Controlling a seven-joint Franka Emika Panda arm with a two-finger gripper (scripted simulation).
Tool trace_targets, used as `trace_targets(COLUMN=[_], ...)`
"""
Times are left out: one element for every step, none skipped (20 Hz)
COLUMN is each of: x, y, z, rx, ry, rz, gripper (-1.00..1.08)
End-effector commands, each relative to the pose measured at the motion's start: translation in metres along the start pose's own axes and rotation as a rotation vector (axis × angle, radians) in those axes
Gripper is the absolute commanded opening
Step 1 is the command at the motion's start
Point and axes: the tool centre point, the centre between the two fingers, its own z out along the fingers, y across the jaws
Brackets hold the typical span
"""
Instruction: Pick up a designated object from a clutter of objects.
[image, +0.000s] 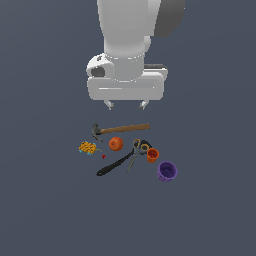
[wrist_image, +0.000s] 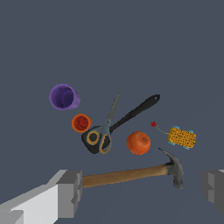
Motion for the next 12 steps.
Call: trace_targets(x=[0.000, 0.000, 0.000, 0.001, 0.001, 0.002, 0.002, 0.003, 0.003, 0.004, 0.004, 0.004], y=[0.000, 0.001, 0.002, 0.004, 0.007, 0.011, 0.016, 0.021, 0.024, 0.027, 0.029, 0.030], z=[0.000, 0.000, 0.000, 0.001, 0.001, 0.002, 0.003, 0.004, 0.005, 0.006, 0.006, 0.006], rx=[0.000, 0.000, -0.001, -0.001, -0.002, -0.004, -0.005, -0.007, -0.008, -0.009, -0.010, -0.010], ry=[0.000, 0.000, 0.000, 0.001, 0.001, 0.002, 0.003, 0.003, 0.004, 0.004, 0.004, 0.005], rz=[0.000, 0.001, 0.002, 0.005, 0.009, 0.014, 0.020, 0.026, 0.031, 0.035, 0.037, 0.039], gripper=[1.00, 1.00, 1.00, 1.00, 1.00, 1.00, 1.00, 1.00, 1.00, 1.00, 1.00, 1.00])
